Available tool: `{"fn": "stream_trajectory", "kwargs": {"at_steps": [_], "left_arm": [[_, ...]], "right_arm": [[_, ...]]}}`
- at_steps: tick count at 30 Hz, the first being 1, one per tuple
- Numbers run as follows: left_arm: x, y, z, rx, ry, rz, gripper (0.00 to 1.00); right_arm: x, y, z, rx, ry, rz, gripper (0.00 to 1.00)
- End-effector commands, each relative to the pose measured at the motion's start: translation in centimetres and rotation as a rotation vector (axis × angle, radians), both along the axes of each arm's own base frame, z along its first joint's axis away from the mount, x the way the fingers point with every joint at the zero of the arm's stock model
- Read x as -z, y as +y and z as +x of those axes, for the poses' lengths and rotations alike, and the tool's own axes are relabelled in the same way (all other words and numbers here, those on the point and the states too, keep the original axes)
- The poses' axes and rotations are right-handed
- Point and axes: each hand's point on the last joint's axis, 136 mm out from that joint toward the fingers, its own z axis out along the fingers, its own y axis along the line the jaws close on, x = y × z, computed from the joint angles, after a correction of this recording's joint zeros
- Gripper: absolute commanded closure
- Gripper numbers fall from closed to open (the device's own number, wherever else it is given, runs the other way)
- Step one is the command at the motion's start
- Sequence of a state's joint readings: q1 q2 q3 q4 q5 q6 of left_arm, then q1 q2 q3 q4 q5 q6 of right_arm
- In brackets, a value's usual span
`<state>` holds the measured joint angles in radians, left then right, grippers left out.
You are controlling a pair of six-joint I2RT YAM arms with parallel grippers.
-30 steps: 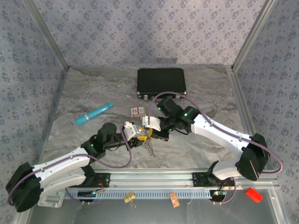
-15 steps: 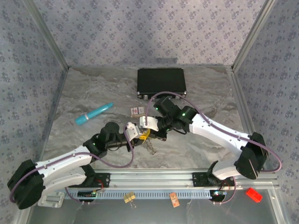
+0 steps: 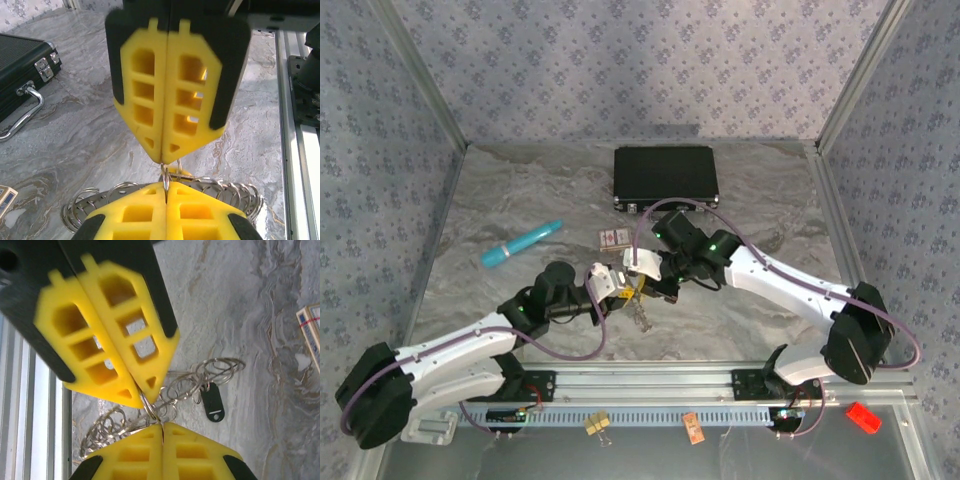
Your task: Put the keys on the keyring
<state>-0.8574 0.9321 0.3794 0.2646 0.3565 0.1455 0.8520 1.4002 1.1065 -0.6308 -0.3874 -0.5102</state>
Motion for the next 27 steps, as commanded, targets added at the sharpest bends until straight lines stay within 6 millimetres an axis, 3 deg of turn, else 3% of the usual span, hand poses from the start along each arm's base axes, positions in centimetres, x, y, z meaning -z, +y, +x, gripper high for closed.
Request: {"fn": "stream_trajectory", "kwargs": {"at_steps": [1,9,13,15,21,27], "left_arm": [[-1.5,0.1,0.3,-0.017,-0.057,-0.047,1.00],[-2.2,0.0,0.5,-0.030,-0.063,-0.098,1.00],[-1.9,0.0,0.5,-0.032,-0.047,-0.104,1.00],[-1.8,0.0,0.3,-0.025,-0.044,-0.110,1.00],[-2.1,0.1,-0.2,0.000,-0.040,-0.142,1.00],[-2.0,0.1,-0.2,-0.003,-0.034,-0.143,1.00]], "right_arm": [[1.7,-1.4,0.4,0.085,0.034,-0.068,1.00],[0.7,0.2,0.9,0.114,0.076,0.075,1.00],[-0.3,-0.7,1.3,0.141,0.064,0.151,0.71],[-0.4,-1.3,1.0,0.133,0.039,0.197,0.65],[0.9,-1.6,0.8,0.145,-0.069,0.272,0.61],[2.1,-0.2,0.5,0.173,-0.121,0.338,0.60]]}}
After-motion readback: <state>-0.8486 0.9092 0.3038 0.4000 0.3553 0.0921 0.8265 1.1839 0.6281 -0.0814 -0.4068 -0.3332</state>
